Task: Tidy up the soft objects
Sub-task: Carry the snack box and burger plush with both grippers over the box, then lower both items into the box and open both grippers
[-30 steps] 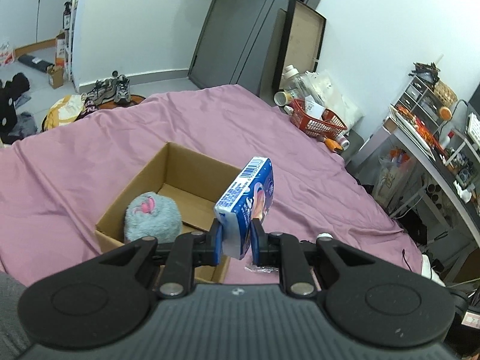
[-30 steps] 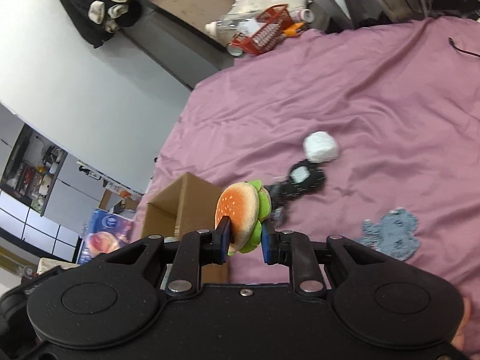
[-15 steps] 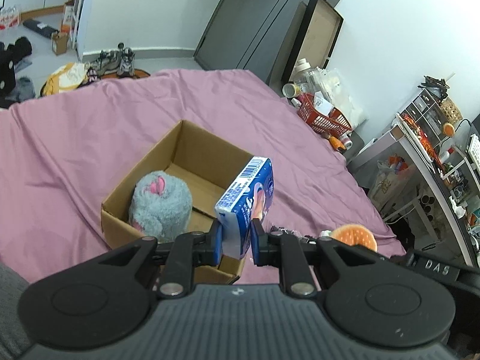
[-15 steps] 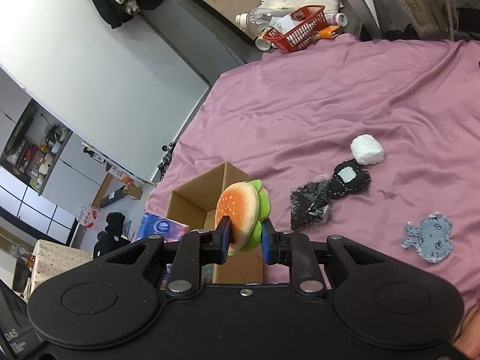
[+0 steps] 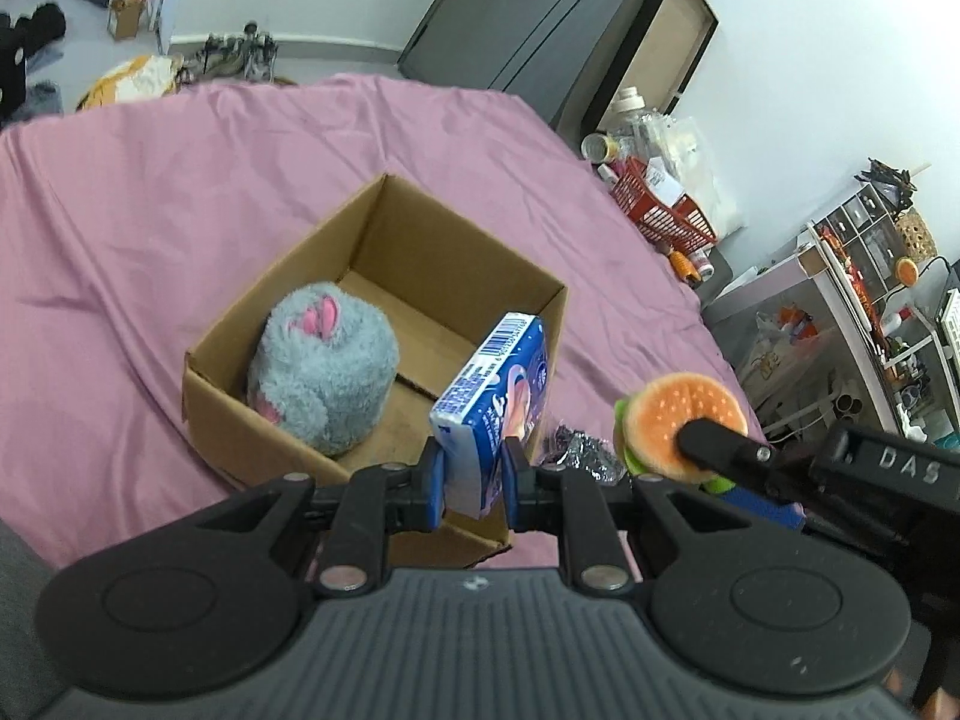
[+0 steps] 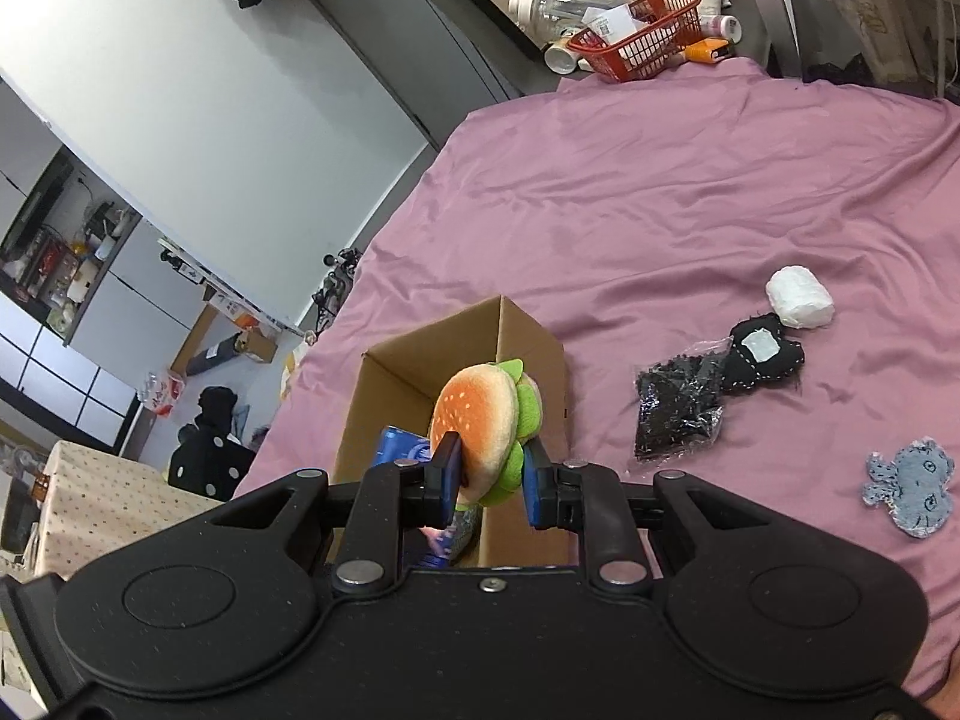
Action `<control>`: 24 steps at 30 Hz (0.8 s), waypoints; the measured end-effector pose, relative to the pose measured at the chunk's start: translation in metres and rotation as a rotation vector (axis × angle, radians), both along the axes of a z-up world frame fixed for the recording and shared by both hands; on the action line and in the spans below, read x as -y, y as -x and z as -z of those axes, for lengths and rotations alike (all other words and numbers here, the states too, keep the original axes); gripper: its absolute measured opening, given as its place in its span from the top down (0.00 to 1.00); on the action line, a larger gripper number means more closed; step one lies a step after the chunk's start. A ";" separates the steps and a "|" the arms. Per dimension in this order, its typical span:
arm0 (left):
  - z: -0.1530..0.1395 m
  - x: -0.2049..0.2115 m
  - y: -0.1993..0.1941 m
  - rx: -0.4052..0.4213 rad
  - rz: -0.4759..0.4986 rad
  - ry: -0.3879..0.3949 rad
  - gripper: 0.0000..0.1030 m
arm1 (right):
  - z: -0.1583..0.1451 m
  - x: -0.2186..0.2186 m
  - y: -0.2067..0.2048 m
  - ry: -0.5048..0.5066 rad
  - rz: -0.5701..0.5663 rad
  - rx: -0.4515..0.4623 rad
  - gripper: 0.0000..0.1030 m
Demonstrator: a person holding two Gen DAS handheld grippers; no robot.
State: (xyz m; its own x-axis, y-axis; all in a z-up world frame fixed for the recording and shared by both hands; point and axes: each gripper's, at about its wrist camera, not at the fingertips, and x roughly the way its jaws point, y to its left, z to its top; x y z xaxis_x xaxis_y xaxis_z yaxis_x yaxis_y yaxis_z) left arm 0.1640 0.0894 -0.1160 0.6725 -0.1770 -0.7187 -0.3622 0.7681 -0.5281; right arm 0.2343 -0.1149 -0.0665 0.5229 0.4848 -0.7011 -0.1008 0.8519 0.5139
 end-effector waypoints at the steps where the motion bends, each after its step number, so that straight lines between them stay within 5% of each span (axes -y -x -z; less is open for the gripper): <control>1: 0.003 0.000 -0.001 -0.004 0.004 0.013 0.82 | 0.000 -0.002 -0.001 0.004 -0.001 -0.001 0.79; 10: 0.012 -0.016 -0.004 -0.032 0.014 0.027 0.66 | 0.006 -0.030 -0.007 0.030 -0.029 -0.020 0.79; 16: 0.007 -0.037 0.002 -0.032 -0.033 0.027 0.65 | 0.007 -0.049 -0.009 0.035 -0.042 -0.030 0.78; 24: -0.004 -0.052 0.008 -0.021 -0.065 0.008 0.61 | 0.000 -0.054 -0.004 0.055 -0.026 -0.020 0.60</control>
State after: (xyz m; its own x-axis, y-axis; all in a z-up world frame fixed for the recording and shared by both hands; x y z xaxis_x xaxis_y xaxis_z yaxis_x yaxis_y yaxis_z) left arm 0.1559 0.1415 -0.1122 0.6678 -0.1392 -0.7312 -0.4224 0.7379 -0.5263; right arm 0.2385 -0.0610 -0.0668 0.4958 0.4587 -0.7375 -0.1136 0.8761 0.4685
